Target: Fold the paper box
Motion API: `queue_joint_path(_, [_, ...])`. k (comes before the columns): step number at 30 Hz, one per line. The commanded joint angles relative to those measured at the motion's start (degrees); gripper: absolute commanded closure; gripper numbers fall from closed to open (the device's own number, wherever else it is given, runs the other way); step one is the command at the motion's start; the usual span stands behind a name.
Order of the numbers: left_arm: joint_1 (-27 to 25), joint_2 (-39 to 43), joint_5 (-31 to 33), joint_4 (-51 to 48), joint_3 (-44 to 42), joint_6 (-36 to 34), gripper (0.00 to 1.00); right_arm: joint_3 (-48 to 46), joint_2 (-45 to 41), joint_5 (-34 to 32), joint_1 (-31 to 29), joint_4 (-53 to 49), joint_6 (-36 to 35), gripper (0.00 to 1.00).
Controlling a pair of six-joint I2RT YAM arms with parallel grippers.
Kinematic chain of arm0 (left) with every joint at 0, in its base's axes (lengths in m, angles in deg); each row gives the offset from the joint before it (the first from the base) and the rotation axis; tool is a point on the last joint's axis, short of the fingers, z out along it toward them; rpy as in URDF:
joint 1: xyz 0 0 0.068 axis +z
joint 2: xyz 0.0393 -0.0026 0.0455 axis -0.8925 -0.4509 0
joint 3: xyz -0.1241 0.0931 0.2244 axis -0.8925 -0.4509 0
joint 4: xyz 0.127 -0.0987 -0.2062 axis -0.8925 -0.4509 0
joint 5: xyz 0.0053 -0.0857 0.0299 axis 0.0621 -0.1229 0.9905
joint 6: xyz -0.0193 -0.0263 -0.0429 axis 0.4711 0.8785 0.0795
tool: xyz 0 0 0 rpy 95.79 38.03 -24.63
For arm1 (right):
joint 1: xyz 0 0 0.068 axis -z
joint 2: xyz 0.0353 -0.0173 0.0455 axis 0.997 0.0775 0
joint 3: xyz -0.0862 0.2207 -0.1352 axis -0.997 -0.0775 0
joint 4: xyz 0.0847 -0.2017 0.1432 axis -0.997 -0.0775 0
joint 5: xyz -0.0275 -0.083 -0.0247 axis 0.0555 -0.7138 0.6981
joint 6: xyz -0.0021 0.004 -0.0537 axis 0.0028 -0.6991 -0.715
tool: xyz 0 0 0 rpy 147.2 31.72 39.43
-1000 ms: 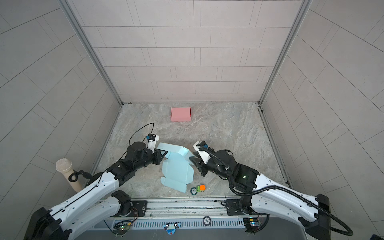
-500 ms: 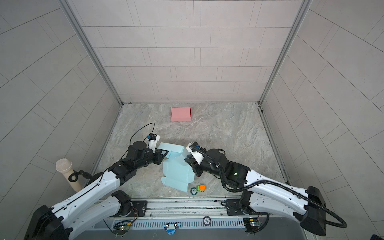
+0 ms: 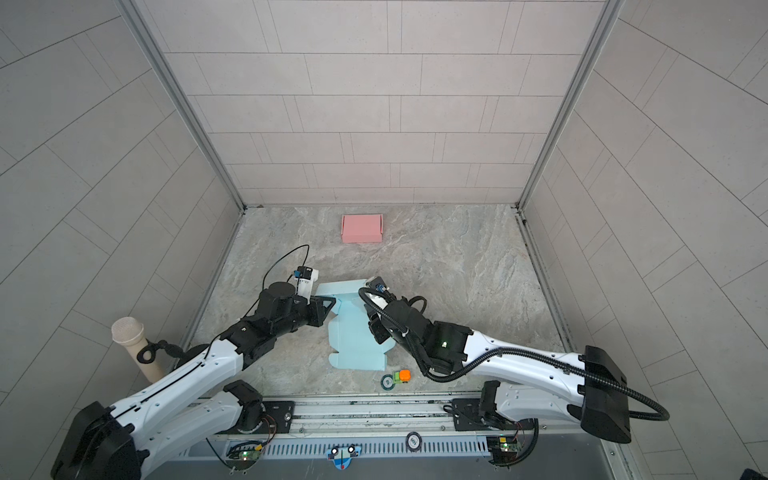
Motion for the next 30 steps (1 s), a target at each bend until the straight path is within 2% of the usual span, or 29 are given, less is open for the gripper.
queue_joint_path(1, [-1.43, -0.31, -0.10, 2.45, -0.31, -0.12, 0.84, 2.08, 1.88, -7.43, -0.46, -2.51, 1.65, 0.64])
queue_joint_path(11, [-4.32, -3.11, 1.80, 4.00, 0.05, 0.04, 0.85, 7.03, 7.40, -14.98, -0.68, -5.86, -0.06, 0.60])
queue_joint_path(18, [-5.68, -4.39, 1.93, 5.26, 0.55, 0.77, 0.85, 9.12, 9.71, -19.55, -0.73, -7.62, -1.09, 0.75])
queue_joint_path(22, [-6.70, -4.32, 2.15, 6.00, 0.60, 1.81, 0.86, 10.94, 12.05, -24.15, -1.10, -9.84, -1.00, 0.78])
queue_joint_path(30, [-7.71, -3.88, 1.04, 8.31, 0.29, 4.45, 0.86, 16.21, 17.50, -33.46, -2.07, -15.00, -2.05, 0.73])
